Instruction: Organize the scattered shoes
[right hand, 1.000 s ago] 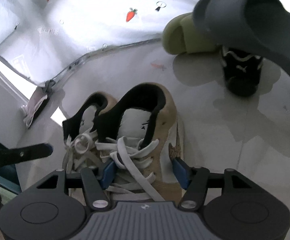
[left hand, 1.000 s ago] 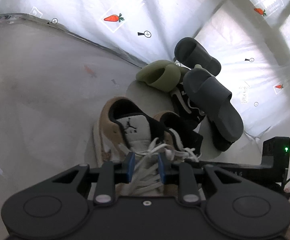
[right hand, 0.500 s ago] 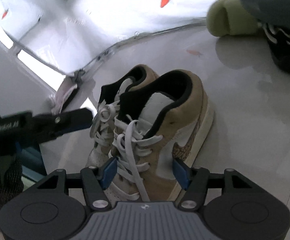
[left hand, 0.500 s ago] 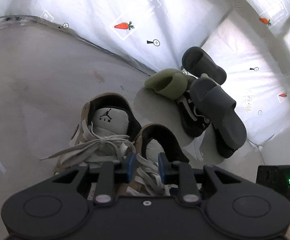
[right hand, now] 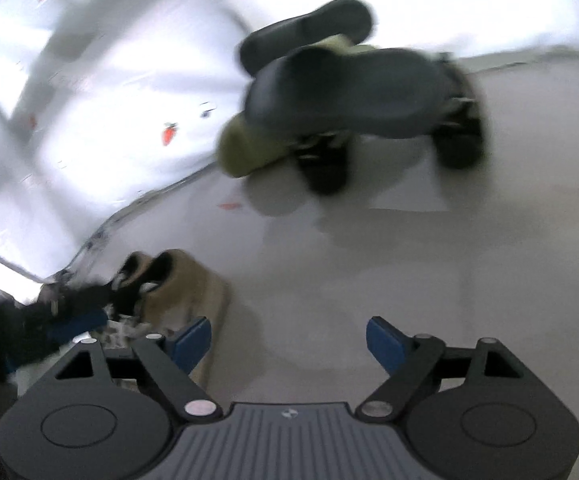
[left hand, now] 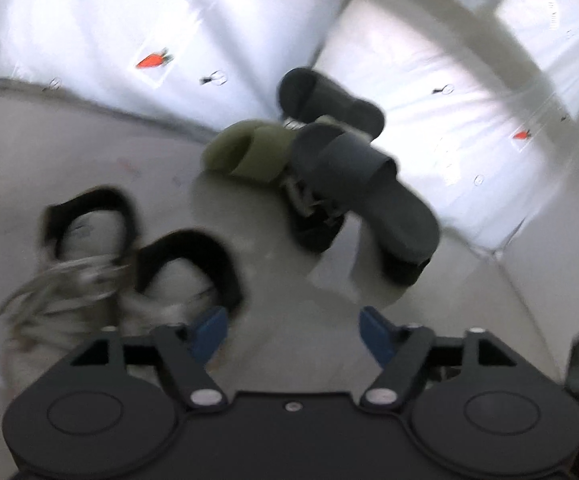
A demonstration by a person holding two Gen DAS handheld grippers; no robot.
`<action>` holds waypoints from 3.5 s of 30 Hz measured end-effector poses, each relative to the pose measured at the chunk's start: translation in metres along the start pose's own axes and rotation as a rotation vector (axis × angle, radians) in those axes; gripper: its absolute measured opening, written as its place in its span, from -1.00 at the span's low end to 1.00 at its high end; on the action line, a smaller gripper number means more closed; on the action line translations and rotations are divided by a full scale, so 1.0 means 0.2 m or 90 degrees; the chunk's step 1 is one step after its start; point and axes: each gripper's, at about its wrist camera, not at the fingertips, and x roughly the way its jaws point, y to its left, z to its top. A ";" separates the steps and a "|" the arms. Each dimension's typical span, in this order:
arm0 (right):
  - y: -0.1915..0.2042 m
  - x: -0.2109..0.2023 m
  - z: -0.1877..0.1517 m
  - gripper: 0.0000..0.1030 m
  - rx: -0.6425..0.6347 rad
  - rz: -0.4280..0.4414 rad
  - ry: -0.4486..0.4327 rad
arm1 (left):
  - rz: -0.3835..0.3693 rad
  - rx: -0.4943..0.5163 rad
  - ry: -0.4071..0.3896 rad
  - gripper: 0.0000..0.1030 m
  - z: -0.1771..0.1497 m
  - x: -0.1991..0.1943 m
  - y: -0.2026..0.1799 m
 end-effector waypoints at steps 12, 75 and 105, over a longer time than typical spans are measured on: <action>-0.46 -0.14 0.28 0.85 -0.012 -0.126 -0.163 | 0.074 -0.006 -0.099 0.50 0.18 0.55 -0.52; -0.18 -0.09 -0.27 0.92 -0.351 -0.091 0.082 | 0.069 0.202 -0.012 0.15 -0.38 0.14 -0.75; 0.00 0.19 0.16 0.93 -0.229 -0.146 -0.047 | 0.147 0.141 -0.038 0.17 -0.34 -0.01 -0.52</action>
